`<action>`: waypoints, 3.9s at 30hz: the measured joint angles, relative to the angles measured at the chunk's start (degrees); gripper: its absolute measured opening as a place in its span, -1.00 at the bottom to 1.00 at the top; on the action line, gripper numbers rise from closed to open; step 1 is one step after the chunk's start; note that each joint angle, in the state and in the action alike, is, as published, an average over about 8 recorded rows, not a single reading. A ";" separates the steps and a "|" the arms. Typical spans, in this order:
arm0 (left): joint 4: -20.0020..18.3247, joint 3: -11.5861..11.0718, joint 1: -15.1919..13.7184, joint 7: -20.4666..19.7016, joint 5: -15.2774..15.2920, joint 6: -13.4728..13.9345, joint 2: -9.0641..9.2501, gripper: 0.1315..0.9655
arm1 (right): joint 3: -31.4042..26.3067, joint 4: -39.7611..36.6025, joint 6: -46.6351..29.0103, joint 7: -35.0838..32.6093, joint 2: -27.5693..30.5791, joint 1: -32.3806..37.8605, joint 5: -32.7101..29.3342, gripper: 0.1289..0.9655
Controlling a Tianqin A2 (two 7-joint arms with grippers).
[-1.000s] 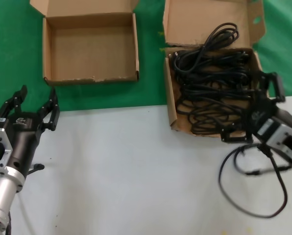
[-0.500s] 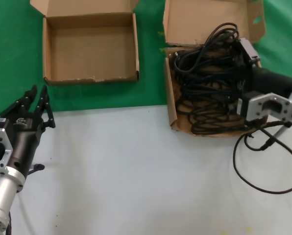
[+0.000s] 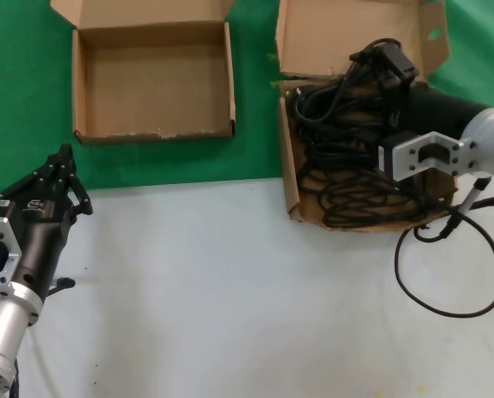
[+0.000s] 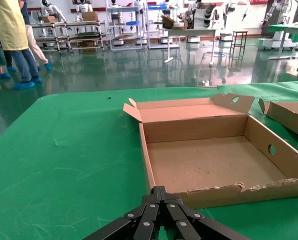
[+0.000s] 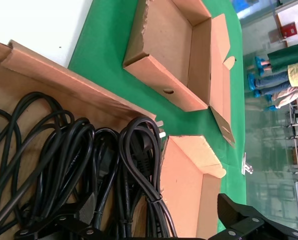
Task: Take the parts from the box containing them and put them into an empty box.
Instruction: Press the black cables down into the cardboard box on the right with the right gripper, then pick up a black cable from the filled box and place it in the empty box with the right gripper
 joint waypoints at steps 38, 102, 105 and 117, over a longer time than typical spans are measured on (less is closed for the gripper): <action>0.00 0.00 0.00 -0.02 0.01 0.00 0.00 -0.97 | -2.02 -9.78 2.63 -9.04 -3.49 4.30 3.11 -0.72; 0.00 0.00 0.00 -0.01 0.01 0.00 0.00 -0.97 | -1.31 -10.21 2.68 -6.81 -5.64 5.18 -4.41 -0.37; 0.00 0.00 0.00 -0.01 0.01 0.00 0.00 -0.97 | -1.37 -10.61 2.76 -6.86 -5.80 5.18 -4.47 -0.43; 0.00 0.00 0.00 -0.01 0.01 0.00 0.00 -0.97 | -1.63 -11.60 3.82 -7.78 -6.31 5.08 -3.26 -0.77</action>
